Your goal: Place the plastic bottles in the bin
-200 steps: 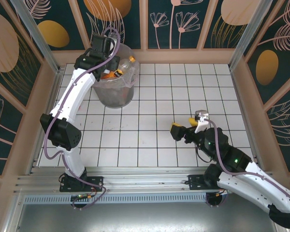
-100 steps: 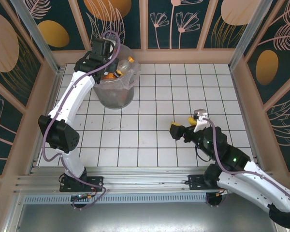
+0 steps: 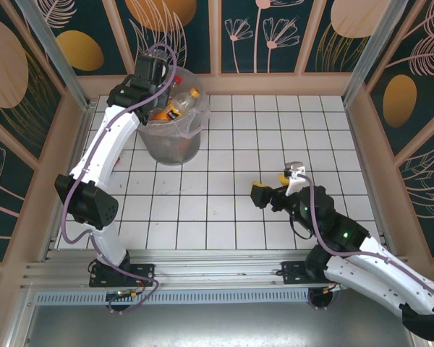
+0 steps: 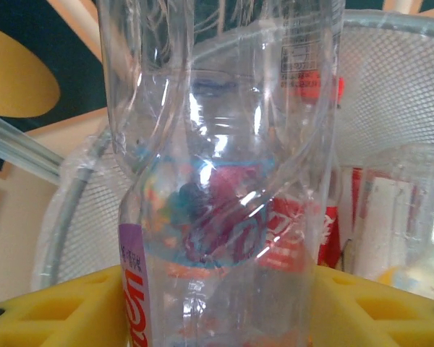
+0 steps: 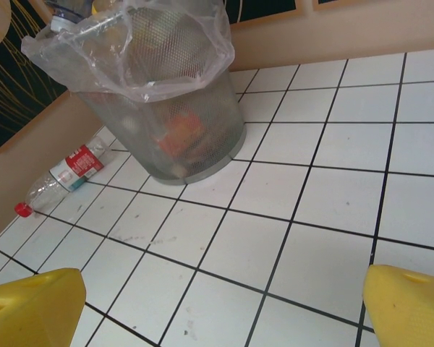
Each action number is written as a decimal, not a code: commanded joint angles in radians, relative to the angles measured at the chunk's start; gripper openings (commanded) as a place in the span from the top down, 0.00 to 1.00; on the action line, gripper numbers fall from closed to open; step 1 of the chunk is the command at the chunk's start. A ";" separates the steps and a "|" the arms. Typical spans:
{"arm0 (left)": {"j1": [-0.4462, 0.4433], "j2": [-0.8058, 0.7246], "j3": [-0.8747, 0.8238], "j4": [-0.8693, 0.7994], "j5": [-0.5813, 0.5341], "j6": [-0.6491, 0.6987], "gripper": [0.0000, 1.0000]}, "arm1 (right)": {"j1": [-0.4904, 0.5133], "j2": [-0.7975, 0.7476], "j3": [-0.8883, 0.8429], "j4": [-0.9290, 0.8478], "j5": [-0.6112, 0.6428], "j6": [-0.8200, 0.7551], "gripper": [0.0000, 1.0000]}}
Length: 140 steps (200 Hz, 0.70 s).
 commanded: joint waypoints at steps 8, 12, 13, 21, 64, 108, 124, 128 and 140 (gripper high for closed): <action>0.004 0.018 0.047 -0.023 -0.014 0.020 0.38 | -0.009 -0.014 0.006 0.037 -0.010 -0.008 0.01; 0.003 0.017 0.047 -0.028 -0.002 0.020 0.38 | -0.009 -0.015 0.006 0.037 -0.011 -0.009 0.01; 0.004 0.017 0.047 -0.029 0.000 0.020 0.38 | -0.009 -0.014 0.006 0.037 -0.012 -0.009 0.01; 0.002 0.016 0.040 -0.044 0.024 0.014 0.38 | -0.009 -0.018 0.001 0.038 -0.010 -0.007 0.01; -0.002 -0.021 -0.051 -0.080 0.082 -0.001 0.36 | -0.016 -0.024 -0.014 0.049 -0.011 -0.004 0.01; -0.012 -0.023 -0.061 -0.129 0.023 -0.016 0.34 | -0.026 -0.019 -0.016 0.053 -0.024 -0.006 0.01; -0.012 -0.018 -0.046 -0.145 0.008 -0.033 0.31 | -0.028 -0.020 -0.018 0.054 -0.027 -0.004 0.01; -0.012 -0.017 -0.038 -0.151 0.009 -0.036 0.30 | -0.028 -0.021 -0.019 0.055 -0.027 -0.004 0.01; -0.012 -0.017 -0.018 -0.162 0.005 -0.055 0.28 | -0.029 -0.022 -0.022 0.055 -0.028 -0.003 0.01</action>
